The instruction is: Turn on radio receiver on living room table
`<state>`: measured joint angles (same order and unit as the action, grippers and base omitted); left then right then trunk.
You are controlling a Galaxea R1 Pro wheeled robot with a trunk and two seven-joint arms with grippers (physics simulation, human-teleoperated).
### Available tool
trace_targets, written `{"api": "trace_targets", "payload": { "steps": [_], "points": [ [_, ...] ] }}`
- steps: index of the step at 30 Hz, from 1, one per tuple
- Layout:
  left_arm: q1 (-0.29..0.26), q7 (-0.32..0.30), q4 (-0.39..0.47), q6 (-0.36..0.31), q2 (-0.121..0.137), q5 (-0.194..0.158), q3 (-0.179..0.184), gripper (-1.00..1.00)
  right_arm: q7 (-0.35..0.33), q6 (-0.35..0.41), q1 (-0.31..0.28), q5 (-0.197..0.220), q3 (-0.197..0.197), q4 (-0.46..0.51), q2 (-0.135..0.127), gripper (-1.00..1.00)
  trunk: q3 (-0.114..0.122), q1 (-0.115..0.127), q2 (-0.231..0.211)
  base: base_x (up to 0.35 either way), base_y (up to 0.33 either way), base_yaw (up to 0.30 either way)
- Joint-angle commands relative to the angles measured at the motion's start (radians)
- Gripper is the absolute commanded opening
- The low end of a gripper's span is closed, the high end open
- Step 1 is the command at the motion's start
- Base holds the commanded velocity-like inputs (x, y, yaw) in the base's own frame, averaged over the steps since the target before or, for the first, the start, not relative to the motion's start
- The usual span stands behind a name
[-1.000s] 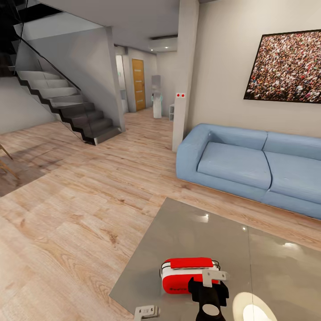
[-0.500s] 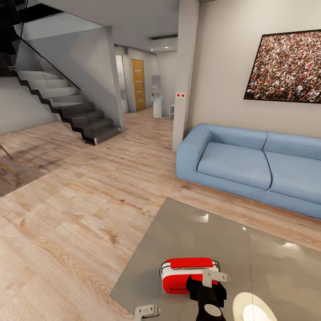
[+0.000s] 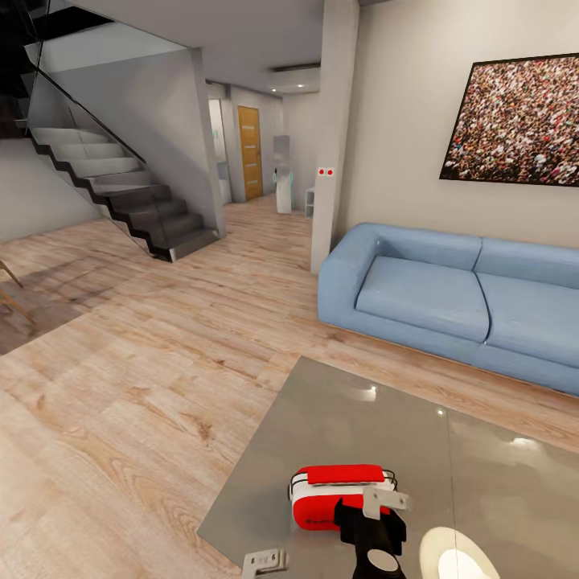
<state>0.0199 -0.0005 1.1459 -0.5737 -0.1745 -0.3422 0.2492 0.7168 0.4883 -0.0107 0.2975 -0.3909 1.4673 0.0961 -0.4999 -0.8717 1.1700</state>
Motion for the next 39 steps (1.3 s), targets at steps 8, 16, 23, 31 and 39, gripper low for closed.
{"api": "trace_targets", "payload": {
  "steps": [8, 16, 23, 31, 39],
  "points": [
    [0.0, -0.001, 0.0, 0.0, 0.0, 0.0, 0.001, 1.0, 0.0, 0.0, 0.0, -0.005, -0.003, -0.002, -0.004, 1.0, 0.0, 0.0, 0.0, 0.0, 0.0, 0.0],
    [0.0, 0.0, 0.0, 0.0, 0.0, -0.001, 0.001, 1.0, -0.001, -0.01, 0.0, -0.009, -0.011, -0.001, -0.004, 1.0, 0.0, 0.0, 0.0, 0.0, 0.0, 0.0],
    [0.0, 0.0, 0.0, 0.001, 0.0, 0.0, 0.001, 1.0, 0.002, -0.011, 0.0, -0.005, -0.009, -0.001, -0.004, 1.0, 0.0, 0.0, 0.0, 0.0, 0.0, 0.0],
    [0.0, 0.0, 0.0, 0.001, 0.0, 0.001, 0.001, 1.0, 0.003, -0.01, 0.0, -0.006, -0.008, -0.001, -0.004, 1.0, 0.0, 0.0, 0.0, 0.0, 0.0, 0.0],
    [0.0, 0.003, 0.007, 0.003, 0.004, -0.001, -0.003, 1.0, 0.0, -0.01, 0.0, -0.005, -0.004, -0.001, -0.004, 1.0, 0.0, 0.0, 0.0, 0.0, 0.0, 0.0]
  ]
}}
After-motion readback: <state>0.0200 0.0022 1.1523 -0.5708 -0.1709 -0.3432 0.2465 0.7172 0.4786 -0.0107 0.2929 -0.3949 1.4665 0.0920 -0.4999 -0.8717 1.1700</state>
